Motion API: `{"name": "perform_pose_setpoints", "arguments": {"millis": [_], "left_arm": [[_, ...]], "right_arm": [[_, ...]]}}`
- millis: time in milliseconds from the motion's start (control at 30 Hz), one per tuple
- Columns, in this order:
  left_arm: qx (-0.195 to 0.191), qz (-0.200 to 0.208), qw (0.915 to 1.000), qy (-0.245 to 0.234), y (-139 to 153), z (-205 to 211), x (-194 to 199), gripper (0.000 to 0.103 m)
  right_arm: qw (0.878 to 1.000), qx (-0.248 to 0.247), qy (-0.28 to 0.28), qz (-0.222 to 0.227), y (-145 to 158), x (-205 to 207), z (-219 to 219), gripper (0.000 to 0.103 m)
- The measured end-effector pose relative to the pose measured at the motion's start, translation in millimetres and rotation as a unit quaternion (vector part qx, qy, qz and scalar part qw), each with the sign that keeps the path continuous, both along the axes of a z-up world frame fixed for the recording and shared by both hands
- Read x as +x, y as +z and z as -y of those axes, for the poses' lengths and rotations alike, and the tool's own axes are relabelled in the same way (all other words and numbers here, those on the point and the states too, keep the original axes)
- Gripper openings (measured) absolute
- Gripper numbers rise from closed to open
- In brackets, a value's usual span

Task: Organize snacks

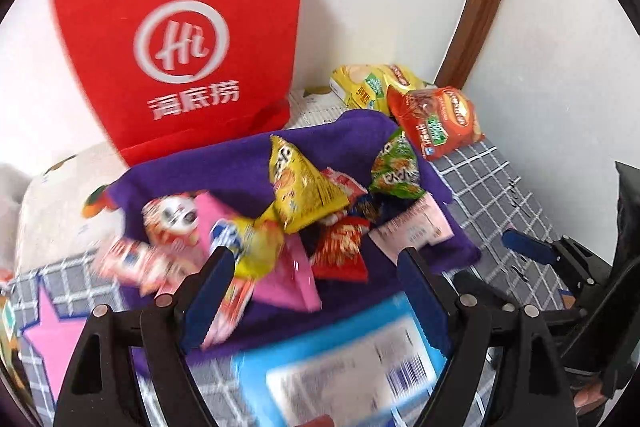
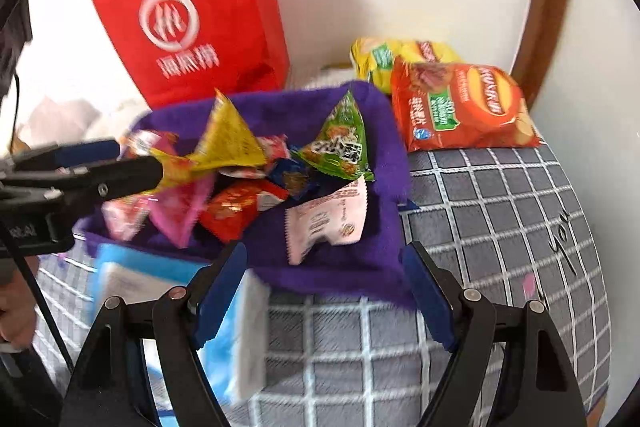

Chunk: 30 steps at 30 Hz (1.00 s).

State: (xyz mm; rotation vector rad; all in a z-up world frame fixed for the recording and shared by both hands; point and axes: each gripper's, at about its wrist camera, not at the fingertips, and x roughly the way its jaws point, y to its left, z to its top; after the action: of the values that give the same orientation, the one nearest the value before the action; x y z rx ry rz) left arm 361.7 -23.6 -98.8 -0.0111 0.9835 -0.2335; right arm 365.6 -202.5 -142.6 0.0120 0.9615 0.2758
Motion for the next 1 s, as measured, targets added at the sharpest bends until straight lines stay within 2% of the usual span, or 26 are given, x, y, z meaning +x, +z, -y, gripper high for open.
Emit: {"name": "perform_pose_setpoints", "arguments": {"millis": [267, 433, 533, 600, 800, 1000], "left_arm": [[-0.013, 0.038, 0.9987, 0.032, 39, -19, -93, 0.083], [-0.007, 0.069, 0.9963, 0.052, 57, -22, -151, 0.091], [-0.015, 0.086, 0.9942, 0.064, 65, -26, -188, 0.093], [-0.021, 0.096, 0.9924, 0.074, 68, -30, -210, 0.097], [-0.009, 0.126, 0.9880, 0.089, 73, -30, -261, 0.098], [-0.012, 0.148, 0.9831, 0.106, 80, -35, -300, 0.099]], "right_arm": [[0.998, 0.030, -0.033, 0.051, 63, -82, 9, 0.080], [0.996, -0.003, -0.035, 0.076, 91, -141, 5, 0.080], [0.995, -0.013, -0.039, 0.087, 100, -176, 3, 0.081], [0.994, -0.023, -0.047, 0.093, 102, -197, 3, 0.087], [0.992, -0.028, -0.062, 0.101, 104, -244, 6, 0.099], [0.993, -0.014, -0.068, 0.098, 104, -272, 12, 0.099]]}}
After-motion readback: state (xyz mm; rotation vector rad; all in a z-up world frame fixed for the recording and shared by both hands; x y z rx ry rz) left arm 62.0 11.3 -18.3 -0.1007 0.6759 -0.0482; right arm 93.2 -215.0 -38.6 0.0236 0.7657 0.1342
